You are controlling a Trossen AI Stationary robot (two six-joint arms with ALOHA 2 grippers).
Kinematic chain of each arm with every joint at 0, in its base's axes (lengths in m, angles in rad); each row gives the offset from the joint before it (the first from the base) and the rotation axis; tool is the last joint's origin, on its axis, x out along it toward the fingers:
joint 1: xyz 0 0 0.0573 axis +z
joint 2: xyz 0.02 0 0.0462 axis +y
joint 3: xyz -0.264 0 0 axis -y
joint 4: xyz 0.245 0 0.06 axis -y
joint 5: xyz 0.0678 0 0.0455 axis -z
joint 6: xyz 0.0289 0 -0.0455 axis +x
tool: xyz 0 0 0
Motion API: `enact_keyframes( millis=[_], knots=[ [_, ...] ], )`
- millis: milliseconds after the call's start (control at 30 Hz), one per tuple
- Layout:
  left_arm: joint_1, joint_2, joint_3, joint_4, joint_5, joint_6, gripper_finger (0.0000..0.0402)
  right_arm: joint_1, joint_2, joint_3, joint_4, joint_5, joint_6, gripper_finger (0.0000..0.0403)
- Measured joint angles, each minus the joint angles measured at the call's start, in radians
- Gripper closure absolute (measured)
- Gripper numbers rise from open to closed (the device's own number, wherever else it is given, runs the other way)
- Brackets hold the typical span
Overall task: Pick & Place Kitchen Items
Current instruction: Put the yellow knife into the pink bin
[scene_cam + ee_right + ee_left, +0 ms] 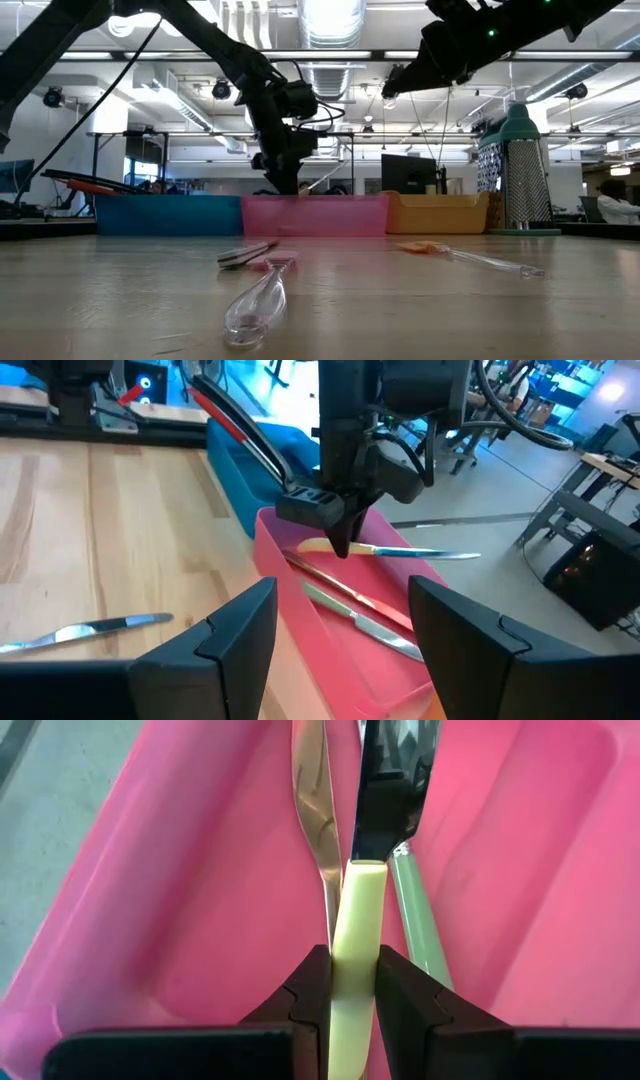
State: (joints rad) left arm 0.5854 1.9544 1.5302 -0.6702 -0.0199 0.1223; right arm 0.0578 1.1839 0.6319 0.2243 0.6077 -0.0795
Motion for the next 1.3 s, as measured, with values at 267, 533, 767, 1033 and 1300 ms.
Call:
enact_keyframes(
  millis=[267, 533, 767, 1033, 1300],
  knots=[
    [-0.008, 0.005, 0.064, -0.052, -0.03, 0.028, 0.0347, -0.001, 0.0, 0.0, 0.003, -0.001, -0.001, 0.0184],
    [-0.011, 0.147, 0.241, -0.275, -0.061, 0.041, 0.0347, -0.005, 0.0, 0.0, -0.002, -0.002, 0.01, 0.0184],
    [-0.017, 0.208, 0.304, -0.284, -0.061, 0.04, 0.0347, -0.006, 0.001, 0.0, -0.01, -0.002, 0.002, 0.0184],
    [-0.023, 0.272, 0.324, -0.314, -0.06, 0.04, 0.0347, -0.006, 0.002, 0.0, -0.01, -0.002, 0.002, 0.0184],
    [-0.023, 0.288, 0.322, -0.311, -0.06, 0.042, 0.0345, -0.006, 0.002, 0.0, -0.011, -0.002, 0.001, 0.0184]
  ],
)
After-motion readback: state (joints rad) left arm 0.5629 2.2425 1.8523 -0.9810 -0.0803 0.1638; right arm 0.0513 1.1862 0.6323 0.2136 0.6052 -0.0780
